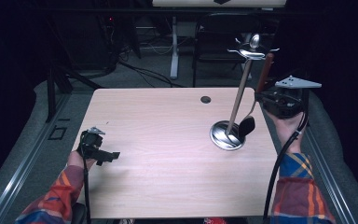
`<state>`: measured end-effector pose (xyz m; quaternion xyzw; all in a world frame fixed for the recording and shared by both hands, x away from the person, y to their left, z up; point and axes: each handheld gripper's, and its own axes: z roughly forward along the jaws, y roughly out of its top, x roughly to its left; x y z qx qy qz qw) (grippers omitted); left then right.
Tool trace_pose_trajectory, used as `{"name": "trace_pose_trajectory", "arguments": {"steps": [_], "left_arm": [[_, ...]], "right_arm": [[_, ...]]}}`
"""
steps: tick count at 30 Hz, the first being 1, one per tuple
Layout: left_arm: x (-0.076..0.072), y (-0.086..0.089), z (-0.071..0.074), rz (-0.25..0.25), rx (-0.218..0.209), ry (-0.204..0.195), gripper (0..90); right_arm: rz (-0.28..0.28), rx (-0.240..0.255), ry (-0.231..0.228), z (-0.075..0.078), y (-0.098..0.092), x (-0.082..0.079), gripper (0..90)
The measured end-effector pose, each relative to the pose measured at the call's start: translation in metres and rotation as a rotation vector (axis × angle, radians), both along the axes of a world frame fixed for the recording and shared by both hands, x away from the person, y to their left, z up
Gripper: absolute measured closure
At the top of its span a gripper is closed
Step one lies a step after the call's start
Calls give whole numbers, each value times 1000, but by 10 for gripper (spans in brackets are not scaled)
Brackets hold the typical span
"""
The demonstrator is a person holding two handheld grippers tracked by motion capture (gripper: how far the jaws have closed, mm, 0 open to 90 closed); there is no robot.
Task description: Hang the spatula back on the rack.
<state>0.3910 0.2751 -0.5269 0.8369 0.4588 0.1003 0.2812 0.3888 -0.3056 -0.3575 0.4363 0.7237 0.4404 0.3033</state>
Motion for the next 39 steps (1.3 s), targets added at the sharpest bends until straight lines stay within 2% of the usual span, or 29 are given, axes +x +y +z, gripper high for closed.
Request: {"name": "trace_pose_trajectory", "arguments": {"steps": [12,16,20,24,30,34,36,39], "left_arm": [[-1,1,1,1,1,-2,24],[-1,1,1,5,-3,-5,23],[-1,1,0,3,-6,-2,24],[0,2,0,5,-9,0,23],[-1,2,1,5,-11,-3,24],[-2,2,1,8,-12,-6,23],[-2,2,1,7,-13,-6,24],[-2,2,1,7,-12,-6,23]], "right_arm": [[-30,-28,-24,-2,4,-1,834],[-37,-39,-15,-2,6,-2,772],[-38,-47,2,-2,8,-3,662],[-24,-71,36,-3,11,-6,495],[-43,-101,116,-11,16,-15,278],[-31,-109,137,-21,20,-23,170],[-9,-100,148,-29,21,-27,150],[-6,-103,174,-41,22,-33,131]]}}
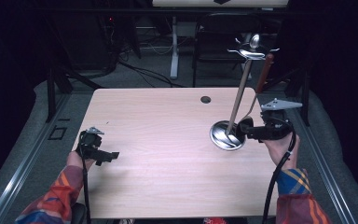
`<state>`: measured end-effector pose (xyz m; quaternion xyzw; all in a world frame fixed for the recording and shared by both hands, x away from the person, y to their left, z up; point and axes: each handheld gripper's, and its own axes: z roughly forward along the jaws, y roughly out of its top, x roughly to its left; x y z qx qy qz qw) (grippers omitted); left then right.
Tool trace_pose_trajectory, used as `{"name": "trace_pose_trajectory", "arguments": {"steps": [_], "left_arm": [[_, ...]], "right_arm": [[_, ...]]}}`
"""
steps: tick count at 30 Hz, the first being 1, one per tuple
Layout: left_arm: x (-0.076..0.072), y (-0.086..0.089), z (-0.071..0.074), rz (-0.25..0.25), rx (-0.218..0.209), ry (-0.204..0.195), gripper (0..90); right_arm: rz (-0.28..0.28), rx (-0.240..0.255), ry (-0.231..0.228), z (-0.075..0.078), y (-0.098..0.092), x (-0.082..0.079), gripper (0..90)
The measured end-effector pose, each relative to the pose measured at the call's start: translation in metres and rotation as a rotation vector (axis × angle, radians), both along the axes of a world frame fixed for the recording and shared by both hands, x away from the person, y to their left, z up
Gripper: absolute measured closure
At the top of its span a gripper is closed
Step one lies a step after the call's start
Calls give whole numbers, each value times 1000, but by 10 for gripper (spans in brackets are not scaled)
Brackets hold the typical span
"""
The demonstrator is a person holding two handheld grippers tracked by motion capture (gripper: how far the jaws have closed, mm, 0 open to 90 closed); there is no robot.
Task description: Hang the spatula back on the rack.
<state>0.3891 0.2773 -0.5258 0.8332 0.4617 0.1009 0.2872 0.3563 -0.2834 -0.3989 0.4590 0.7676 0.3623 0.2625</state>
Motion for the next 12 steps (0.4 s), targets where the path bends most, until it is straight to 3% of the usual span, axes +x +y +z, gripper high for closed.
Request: {"name": "trace_pose_trajectory", "arguments": {"steps": [5,12], "left_arm": [[0,0,0,-1,2,0,24],[0,-1,0,-10,10,3,23]], "right_arm": [[4,25,85,-25,0,-11,69],[10,-49,214,-64,6,-32,0]]}}
